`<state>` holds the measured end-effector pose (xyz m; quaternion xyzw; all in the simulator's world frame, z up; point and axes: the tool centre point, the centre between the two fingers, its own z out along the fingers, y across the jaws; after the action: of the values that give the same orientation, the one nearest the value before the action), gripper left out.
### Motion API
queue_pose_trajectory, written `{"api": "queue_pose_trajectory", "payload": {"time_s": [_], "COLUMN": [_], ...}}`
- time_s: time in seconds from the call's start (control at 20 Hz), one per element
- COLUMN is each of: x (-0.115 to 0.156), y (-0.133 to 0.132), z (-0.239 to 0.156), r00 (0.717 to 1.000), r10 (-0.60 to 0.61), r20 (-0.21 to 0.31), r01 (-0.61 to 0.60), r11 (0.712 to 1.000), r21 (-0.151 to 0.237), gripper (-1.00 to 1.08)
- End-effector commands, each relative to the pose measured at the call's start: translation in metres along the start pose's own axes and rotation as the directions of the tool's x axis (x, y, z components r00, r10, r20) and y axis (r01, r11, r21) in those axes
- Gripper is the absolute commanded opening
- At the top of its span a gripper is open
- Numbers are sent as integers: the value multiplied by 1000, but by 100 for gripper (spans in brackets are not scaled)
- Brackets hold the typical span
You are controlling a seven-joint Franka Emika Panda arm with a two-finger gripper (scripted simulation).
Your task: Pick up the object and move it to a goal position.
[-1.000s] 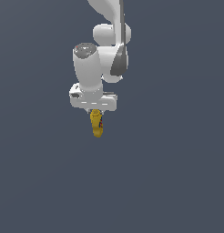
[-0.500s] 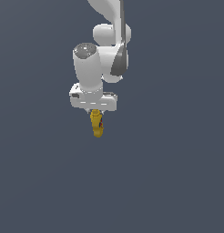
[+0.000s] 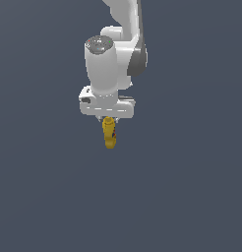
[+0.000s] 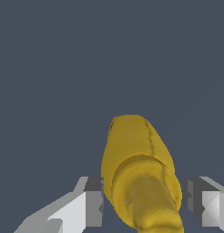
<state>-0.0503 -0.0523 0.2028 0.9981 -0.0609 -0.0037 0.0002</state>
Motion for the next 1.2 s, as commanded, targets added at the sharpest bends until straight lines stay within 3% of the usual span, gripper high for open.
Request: {"api": "queue_pose_trajectory", "payload": {"time_s": [0.0, 1.15], "x": [9, 83], "y": [-12, -127], "z": [-18, -153], "r00": [1000, 1000], "r10": [0, 0], "r20": [-9, -8], "r01": [0, 0], "r11": [1000, 1000], "r21": [0, 1], "gripper": [-100, -100]}}
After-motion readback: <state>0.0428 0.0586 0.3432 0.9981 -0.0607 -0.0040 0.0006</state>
